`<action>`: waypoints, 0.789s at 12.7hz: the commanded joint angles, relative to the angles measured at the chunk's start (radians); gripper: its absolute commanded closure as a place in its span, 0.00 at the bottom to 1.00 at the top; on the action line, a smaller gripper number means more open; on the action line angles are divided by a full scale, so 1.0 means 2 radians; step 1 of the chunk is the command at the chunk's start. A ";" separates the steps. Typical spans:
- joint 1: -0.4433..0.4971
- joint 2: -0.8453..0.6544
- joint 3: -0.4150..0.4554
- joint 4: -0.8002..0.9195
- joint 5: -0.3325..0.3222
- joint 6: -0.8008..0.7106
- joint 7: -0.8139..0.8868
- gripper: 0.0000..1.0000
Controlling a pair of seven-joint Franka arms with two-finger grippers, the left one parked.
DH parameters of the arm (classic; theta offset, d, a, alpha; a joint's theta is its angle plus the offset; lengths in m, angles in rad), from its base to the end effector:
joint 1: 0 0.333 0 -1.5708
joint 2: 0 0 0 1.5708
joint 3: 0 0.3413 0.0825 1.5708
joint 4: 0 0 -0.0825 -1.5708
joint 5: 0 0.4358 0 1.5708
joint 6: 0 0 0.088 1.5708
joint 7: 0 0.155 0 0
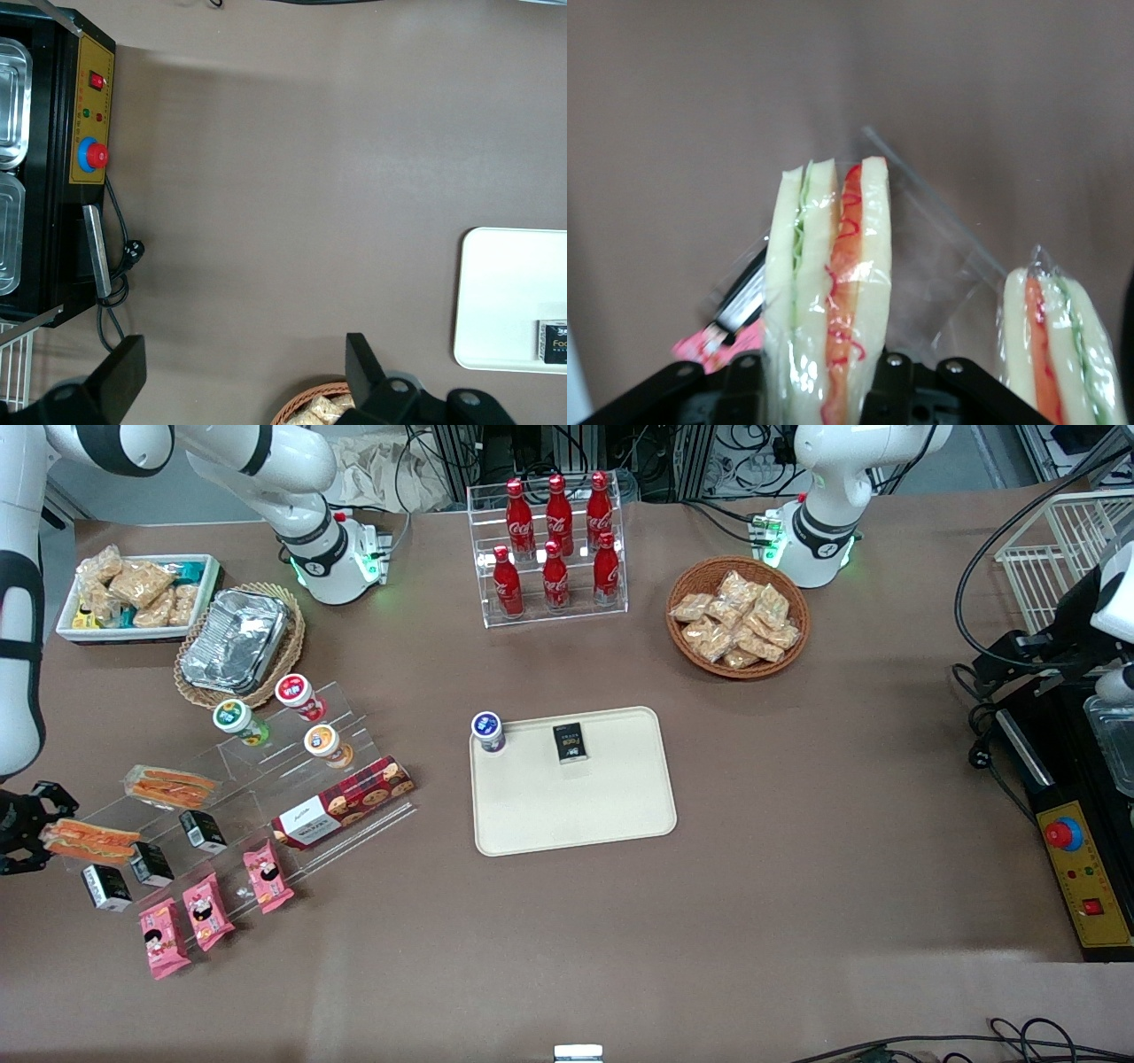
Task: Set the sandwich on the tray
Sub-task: 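Close the right gripper on the wrapped sandwich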
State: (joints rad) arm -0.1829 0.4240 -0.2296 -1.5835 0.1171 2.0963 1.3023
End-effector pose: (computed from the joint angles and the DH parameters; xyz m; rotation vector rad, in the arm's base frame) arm 0.6950 -0.2737 0.3608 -1.9844 2.3621 -0.1329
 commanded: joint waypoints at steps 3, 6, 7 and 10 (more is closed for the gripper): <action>0.052 -0.057 0.007 0.031 0.007 -0.066 -0.048 0.86; 0.104 -0.074 0.007 0.044 0.006 -0.095 -0.060 0.85; 0.127 -0.077 0.007 0.043 0.005 -0.099 -0.059 0.86; 0.192 -0.082 0.007 0.044 -0.007 -0.113 -0.060 0.85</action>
State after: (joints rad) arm 0.1431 0.2736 -0.2055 -1.5065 0.1159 1.9061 1.2051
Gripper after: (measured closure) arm 0.806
